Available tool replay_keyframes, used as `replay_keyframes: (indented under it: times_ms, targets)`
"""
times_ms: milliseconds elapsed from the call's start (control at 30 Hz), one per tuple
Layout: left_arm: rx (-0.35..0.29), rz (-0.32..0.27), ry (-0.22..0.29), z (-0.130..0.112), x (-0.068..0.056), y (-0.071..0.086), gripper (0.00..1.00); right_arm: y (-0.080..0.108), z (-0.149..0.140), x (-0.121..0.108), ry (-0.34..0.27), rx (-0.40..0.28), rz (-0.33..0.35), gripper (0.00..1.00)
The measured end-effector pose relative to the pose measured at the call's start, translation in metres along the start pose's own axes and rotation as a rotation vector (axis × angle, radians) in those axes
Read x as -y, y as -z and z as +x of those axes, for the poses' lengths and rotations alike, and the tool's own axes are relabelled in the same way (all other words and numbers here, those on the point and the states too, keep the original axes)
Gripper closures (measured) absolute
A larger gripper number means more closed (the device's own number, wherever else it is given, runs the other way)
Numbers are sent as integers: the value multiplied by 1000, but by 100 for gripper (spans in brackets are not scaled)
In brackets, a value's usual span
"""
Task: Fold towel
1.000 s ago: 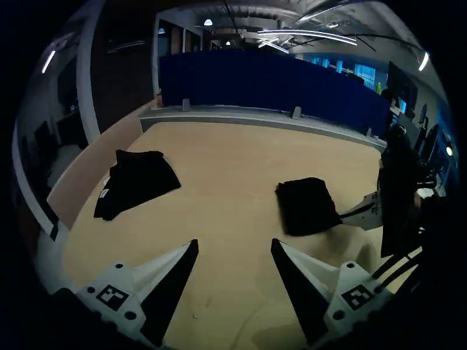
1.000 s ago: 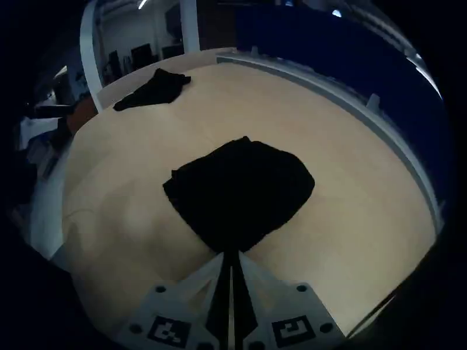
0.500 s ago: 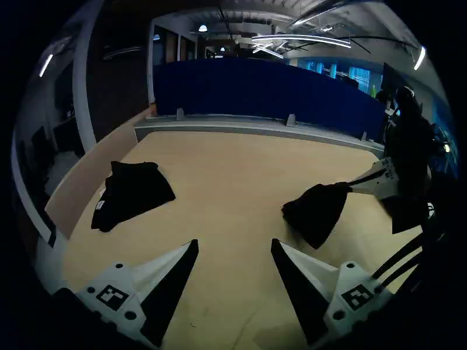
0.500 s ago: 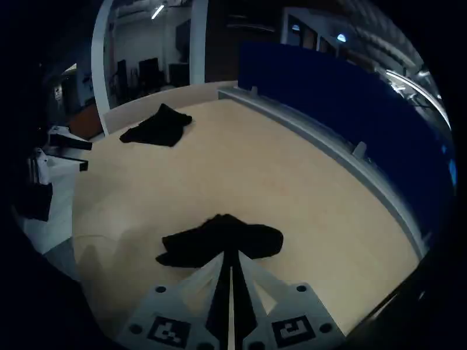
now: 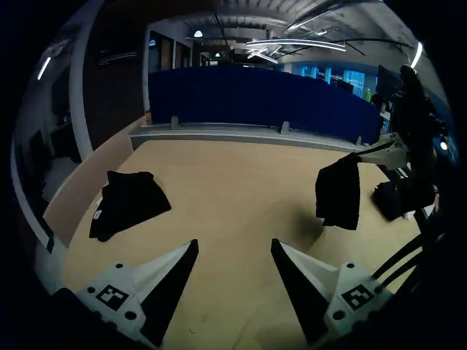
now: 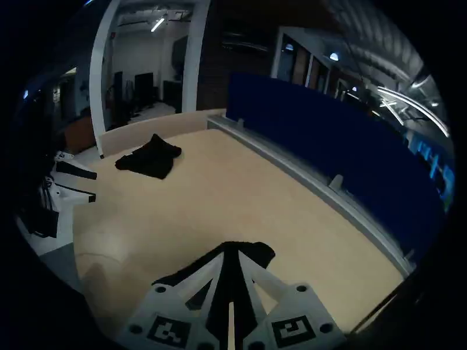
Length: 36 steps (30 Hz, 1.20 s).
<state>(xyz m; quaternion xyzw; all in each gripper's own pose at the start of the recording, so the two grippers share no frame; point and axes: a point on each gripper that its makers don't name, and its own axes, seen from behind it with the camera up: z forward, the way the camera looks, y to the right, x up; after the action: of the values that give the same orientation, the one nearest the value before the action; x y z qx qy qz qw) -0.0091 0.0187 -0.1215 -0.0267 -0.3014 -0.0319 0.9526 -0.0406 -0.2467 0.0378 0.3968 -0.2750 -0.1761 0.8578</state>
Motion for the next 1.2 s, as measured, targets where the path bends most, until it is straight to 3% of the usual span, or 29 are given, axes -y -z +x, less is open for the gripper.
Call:
replay_keyframes:
  times_ms: [400,933,1200]
  targets:
    - [-10,-30,-20,9,-13,-2,8,35,-1,-50,-61,-29,-93,98]
    - [3,-55,-44,13,-39,-13,8,109,-45,-170,-103,15,-241,98]
    - [11,-53,-47,16,-49,-18,8,136,-73,-225,-131,47,-297,97]
